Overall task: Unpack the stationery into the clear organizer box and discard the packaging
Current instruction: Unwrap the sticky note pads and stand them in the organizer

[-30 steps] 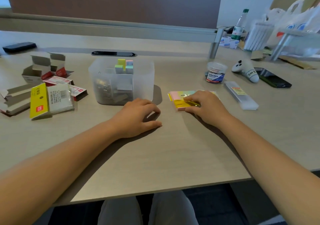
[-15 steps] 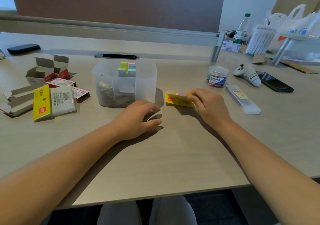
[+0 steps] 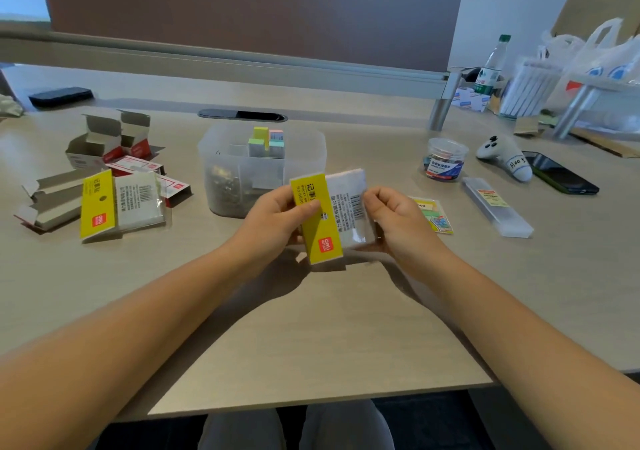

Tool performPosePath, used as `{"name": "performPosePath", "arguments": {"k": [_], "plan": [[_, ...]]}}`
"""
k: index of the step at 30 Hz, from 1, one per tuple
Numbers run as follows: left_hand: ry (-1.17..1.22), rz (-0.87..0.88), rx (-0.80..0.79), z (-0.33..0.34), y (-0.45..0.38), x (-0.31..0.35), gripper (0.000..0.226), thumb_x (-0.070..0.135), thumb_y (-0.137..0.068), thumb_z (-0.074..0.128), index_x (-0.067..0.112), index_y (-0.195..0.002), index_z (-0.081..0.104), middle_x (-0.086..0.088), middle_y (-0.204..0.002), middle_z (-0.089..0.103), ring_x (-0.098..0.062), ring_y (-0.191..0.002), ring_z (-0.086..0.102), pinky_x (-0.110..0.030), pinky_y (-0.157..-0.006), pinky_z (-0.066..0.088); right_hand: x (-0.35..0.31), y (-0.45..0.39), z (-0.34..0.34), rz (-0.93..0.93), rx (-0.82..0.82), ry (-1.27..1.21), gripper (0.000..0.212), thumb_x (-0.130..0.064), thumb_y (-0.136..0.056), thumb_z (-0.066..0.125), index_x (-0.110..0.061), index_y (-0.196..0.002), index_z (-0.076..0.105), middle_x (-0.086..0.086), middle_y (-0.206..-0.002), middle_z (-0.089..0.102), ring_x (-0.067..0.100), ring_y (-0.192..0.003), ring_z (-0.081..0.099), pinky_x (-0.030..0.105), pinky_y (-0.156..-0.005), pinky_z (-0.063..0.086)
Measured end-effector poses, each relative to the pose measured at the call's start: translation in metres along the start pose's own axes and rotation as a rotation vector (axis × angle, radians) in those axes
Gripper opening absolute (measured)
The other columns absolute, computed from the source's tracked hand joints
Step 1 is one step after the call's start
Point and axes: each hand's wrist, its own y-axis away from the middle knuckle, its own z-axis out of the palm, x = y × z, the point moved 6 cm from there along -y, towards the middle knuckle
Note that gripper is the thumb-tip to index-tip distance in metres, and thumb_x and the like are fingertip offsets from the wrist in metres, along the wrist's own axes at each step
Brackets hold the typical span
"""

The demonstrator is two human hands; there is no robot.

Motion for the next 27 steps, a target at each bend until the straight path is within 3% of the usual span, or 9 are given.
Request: {"name": "performPosePath", "arguments": {"k": [3, 6, 8, 12, 17, 22, 27], "plan": [[0.033, -0.038, 0.02, -0.012, 0.002, 0.003, 0.018, 0.015, -0.091, 0.043, 0.024, -0.085, 0.057, 0.006, -0.084, 0.065, -0.008, -0.071, 0.065, -0.023, -0.063, 0.056, -0.011, -0.007, 0.006, -0.13, 0.011, 0.194, 0.014, -0.008, -0.092, 0.042, -0.016, -0.095, 0.052, -0.005, -0.081, 0.058, 0.008, -0.075, 0.06, 0.012, -0.054, 0.052], [0.034, -0.064, 0.043, -0.025, 0.005, 0.006, 0.019, 0.016, -0.092, 0.042, 0.025, -0.083, 0.056, 0.006, -0.084, 0.063, -0.008, -0.072, 0.063, -0.021, -0.06, 0.055, -0.022, -0.011, 0.017, -0.253, 0.03, 0.358, 0.029, -0.006, -0.09, 0.046, -0.014, -0.118, 0.048, -0.006, -0.088, 0.053, 0.008, -0.083, 0.055, 0.015, -0.064, 0.052], [0.035, -0.076, 0.053, -0.033, 0.006, 0.009, 0.02, 0.017, -0.093, 0.041, 0.025, -0.082, 0.056, 0.005, -0.082, 0.063, -0.005, -0.064, 0.064, -0.018, -0.054, 0.054, -0.028, -0.012, 0.028, -0.319, 0.006, 0.417, 0.032, -0.008, -0.09, 0.046, -0.013, -0.122, 0.049, -0.002, -0.093, 0.053, 0.006, -0.079, 0.055, 0.013, -0.064, 0.051], [-0.023, -0.072, 0.12, -0.057, 0.011, 0.015, 0.021, 0.024, -0.093, 0.041, 0.026, -0.079, 0.056, 0.005, -0.079, 0.062, -0.009, -0.067, 0.061, -0.021, -0.055, 0.052, -0.036, -0.015, 0.048, -0.441, 0.012, 0.536, 0.016, -0.008, -0.086, 0.054, -0.011, -0.097, 0.064, 0.002, -0.088, 0.058, 0.004, -0.069, 0.049, 0.02, -0.063, 0.045], [-0.066, -0.064, 0.166, -0.078, 0.02, 0.012, 0.023, 0.025, -0.092, 0.042, 0.025, -0.079, 0.06, 0.005, -0.076, 0.065, -0.004, -0.058, 0.065, -0.015, -0.05, 0.052, -0.042, -0.019, 0.069, -0.501, 0.018, 0.634, 0.005, -0.013, -0.081, 0.061, -0.013, -0.078, 0.064, -0.008, -0.072, 0.047, 0.004, -0.061, 0.042, 0.007, -0.057, 0.035], [-0.085, -0.085, 0.231, -0.096, 0.023, 0.008, 0.023, 0.028, -0.093, 0.041, 0.025, -0.08, 0.059, 0.006, -0.078, 0.064, -0.007, -0.067, 0.064, -0.019, -0.055, 0.052, -0.033, -0.02, 0.083, -0.452, -0.052, 0.383, 0.025, -0.006, -0.084, 0.056, -0.023, -0.066, 0.054, -0.007, -0.069, 0.058, 0.006, -0.061, 0.054, 0.014, -0.055, 0.045], [-0.057, -0.095, 0.275, -0.103, 0.023, 0.005, 0.024, 0.028, -0.094, 0.038, 0.027, -0.08, 0.058, 0.006, -0.081, 0.064, -0.011, -0.074, 0.063, -0.024, -0.063, 0.052, -0.031, -0.026, 0.084, -0.369, -0.088, 0.189, 0.025, 0.002, -0.085, 0.051, -0.016, -0.068, 0.052, 0.001, -0.067, 0.057, 0.0, -0.055, 0.056, 0.013, -0.058, 0.051]]}}
